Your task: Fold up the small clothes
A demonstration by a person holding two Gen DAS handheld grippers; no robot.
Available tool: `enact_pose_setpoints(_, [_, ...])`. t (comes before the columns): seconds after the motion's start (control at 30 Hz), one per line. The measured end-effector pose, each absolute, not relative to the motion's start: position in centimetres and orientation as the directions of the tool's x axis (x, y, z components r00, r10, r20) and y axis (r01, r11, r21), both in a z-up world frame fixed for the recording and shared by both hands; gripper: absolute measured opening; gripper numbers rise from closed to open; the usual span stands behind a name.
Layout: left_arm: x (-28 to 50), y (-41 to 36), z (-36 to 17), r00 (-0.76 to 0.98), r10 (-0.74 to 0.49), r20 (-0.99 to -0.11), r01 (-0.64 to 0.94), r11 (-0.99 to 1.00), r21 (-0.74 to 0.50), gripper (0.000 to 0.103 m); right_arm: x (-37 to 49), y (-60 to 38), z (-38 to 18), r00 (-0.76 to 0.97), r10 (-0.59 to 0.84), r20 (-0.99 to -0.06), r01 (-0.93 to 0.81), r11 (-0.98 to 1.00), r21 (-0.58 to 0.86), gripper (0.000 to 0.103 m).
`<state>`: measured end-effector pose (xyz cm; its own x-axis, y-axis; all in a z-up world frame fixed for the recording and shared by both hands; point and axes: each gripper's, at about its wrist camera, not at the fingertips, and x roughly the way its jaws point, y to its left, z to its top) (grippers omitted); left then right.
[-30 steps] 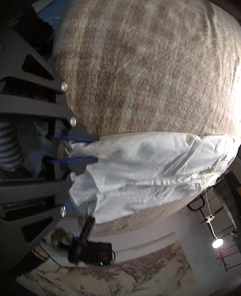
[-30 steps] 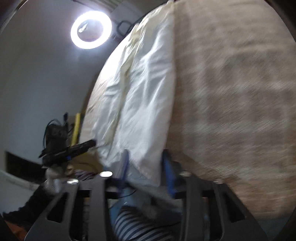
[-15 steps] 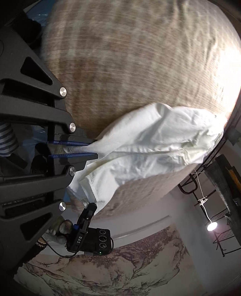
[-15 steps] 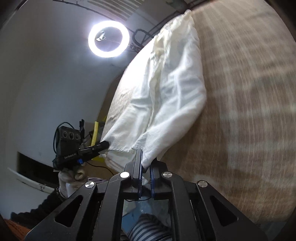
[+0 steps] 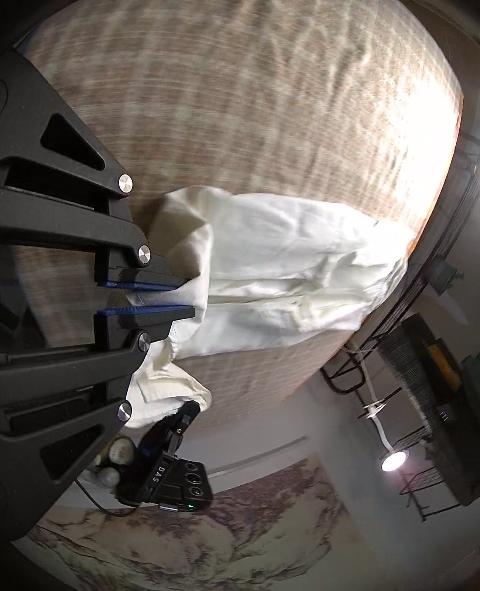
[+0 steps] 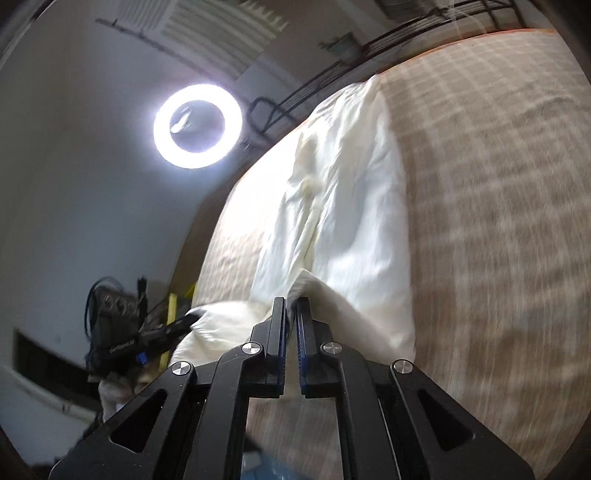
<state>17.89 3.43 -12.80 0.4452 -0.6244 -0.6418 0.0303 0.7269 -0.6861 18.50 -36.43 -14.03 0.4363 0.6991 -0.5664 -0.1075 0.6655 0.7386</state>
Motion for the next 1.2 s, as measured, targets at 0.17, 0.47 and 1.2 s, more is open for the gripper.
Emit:
enact_pose_setpoints(0.17, [20.5, 3.5, -13.6, 0.455, -0.599, -0.658, -0.001, 0.739, -0.674, 0.005, 21.3, -36.7, -14.5, 0.464, 0.67, -0.579, -0.05, 0.673, 0.738, 0.003])
enact_pose_setpoints(0.47, [24.2, 3.7, -15.0, 0.442, -0.581, -0.683, -0.054, 0.743, -0.667, 0.005, 23.4, -37.4, -15.2, 0.47, 0.643, -0.605, -0.033, 0.697, 0.716, 0.005])
enact_pose_setpoints(1.2, [23.6, 1.9, -16.6, 0.407, -0.492, -0.769, 0.109, 0.862, -0.494, 0.051, 20.2, -39.8, -17.9, 0.322, 0.734, -0.598, -0.043, 0.643, 0.765, 0.035])
